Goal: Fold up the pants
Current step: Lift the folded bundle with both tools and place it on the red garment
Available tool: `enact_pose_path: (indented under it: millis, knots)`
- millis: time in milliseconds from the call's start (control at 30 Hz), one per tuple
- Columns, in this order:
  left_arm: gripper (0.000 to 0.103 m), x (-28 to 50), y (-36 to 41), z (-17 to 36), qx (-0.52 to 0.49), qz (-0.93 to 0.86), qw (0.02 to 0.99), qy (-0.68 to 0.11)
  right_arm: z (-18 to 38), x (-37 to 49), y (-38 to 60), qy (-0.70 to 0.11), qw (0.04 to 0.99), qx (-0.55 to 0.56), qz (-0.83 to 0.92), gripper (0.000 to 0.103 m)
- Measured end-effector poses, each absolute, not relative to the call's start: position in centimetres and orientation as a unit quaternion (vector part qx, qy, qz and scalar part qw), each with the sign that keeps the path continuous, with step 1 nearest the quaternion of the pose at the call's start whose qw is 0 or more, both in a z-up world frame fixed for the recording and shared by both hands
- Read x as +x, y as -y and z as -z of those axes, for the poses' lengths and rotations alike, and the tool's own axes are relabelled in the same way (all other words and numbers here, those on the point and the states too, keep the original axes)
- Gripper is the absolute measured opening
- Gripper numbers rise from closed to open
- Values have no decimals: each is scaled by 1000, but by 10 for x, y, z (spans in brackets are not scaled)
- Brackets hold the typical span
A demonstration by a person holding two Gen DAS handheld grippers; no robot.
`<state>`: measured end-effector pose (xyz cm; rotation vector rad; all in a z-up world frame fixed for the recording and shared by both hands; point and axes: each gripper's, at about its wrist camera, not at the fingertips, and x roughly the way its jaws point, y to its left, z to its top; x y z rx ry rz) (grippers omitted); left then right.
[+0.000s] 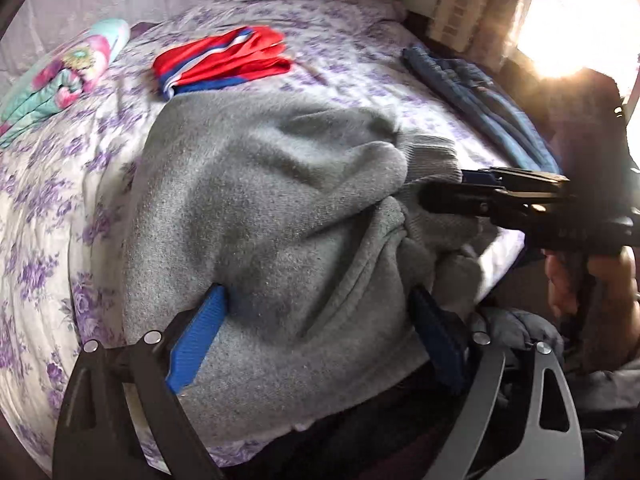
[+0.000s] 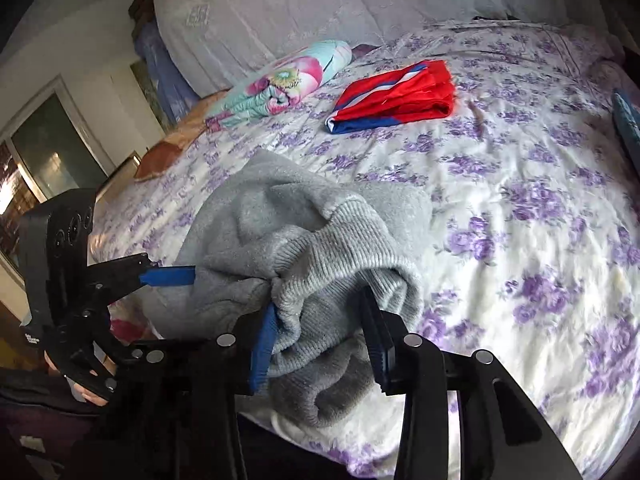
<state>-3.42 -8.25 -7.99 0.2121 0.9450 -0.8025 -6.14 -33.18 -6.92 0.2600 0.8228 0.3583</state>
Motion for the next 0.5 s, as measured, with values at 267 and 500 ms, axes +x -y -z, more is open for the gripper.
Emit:
enact_pose_path:
  millis: [267, 500]
  knots:
    - [98, -3, -14, 42, 8, 342, 838, -426, 50, -89, 385, -327, 897, 242, -172, 100]
    - [98, 54, -7, 106, -108, 409, 753, -504, 115, -39, 371, -422, 809, 343, -225, 100]
